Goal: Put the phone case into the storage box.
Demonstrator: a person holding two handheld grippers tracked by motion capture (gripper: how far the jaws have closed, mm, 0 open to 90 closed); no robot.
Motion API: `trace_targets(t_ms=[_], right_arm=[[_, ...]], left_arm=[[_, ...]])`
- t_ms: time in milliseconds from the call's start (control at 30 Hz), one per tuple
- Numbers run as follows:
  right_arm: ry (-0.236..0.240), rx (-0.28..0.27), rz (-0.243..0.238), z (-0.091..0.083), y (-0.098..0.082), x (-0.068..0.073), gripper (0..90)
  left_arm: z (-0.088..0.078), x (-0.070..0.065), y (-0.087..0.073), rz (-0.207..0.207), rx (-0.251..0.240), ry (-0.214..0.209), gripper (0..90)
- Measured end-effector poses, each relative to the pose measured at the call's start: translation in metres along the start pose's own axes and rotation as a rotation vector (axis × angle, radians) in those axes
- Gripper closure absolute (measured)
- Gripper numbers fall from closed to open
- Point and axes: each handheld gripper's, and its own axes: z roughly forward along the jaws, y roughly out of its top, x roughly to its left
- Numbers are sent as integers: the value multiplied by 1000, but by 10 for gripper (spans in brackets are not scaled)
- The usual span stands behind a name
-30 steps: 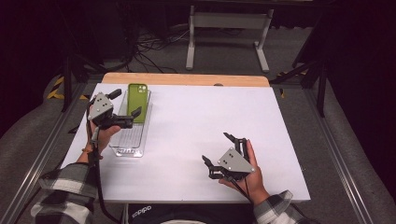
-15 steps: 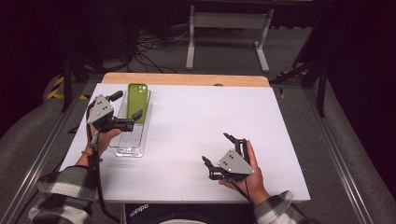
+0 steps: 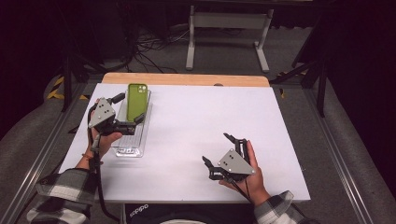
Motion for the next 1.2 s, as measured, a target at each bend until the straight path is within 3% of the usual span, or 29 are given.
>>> trace_targets(t_ms=[1200], right_arm=[[-2, -6, -4, -2, 1, 0, 49]], left_arm=[[-9, -26, 8, 20, -36, -63, 32]])
